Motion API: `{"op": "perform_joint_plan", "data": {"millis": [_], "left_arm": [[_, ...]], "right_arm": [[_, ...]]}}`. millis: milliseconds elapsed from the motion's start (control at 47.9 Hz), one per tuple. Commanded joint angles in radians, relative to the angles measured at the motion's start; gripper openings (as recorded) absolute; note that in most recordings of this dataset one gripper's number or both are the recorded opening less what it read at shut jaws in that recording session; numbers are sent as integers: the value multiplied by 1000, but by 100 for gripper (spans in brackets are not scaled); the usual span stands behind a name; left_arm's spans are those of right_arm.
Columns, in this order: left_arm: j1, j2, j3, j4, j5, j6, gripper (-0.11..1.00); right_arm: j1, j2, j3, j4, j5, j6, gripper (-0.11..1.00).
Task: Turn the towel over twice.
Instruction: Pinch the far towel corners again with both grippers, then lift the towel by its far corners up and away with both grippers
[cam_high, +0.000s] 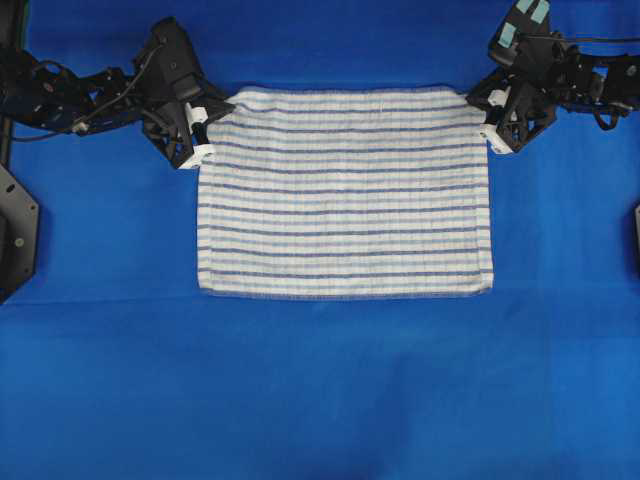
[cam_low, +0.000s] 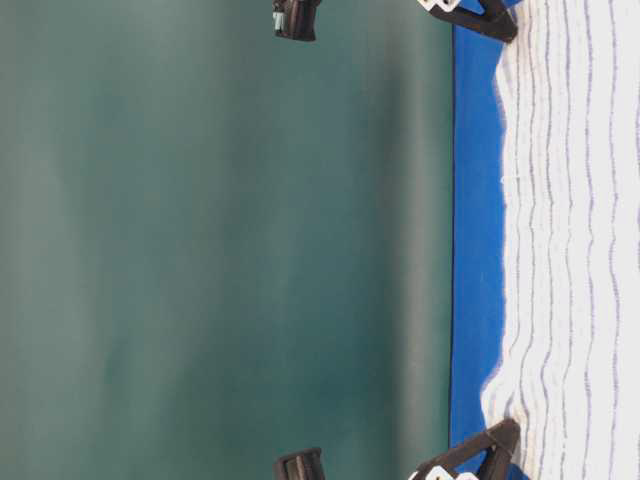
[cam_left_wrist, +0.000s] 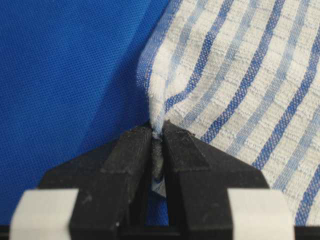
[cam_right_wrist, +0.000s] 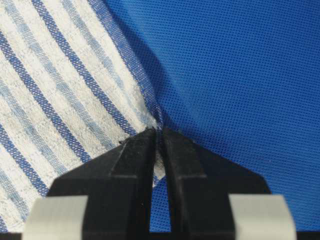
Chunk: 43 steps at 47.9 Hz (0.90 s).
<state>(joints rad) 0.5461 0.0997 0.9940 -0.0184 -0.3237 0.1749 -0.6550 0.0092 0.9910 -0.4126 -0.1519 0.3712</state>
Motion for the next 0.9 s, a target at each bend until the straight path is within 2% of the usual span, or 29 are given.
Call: {"op": "perform_joint_plan", "data": {"millis": [0, 230, 438, 709, 876], "left_arm": [[11, -48, -9, 0, 14, 2, 3], [74, -175, -48, 0, 92, 49, 3], [140, -233, -109, 0, 117, 54, 3], [221, -284, -192, 0, 117, 55, 3], [241, -321, -227, 0, 107, 57, 3]], "right_arm": [[-14, -23, -15, 0, 0, 0, 8], [-89, -77, -69, -3, 29, 0, 8], [-141, -124, -150, -20, 86, -2, 8], [-156, -189, -261, -69, 186, -2, 8], [-156, -249, -321, -100, 285, -2, 8]]}}
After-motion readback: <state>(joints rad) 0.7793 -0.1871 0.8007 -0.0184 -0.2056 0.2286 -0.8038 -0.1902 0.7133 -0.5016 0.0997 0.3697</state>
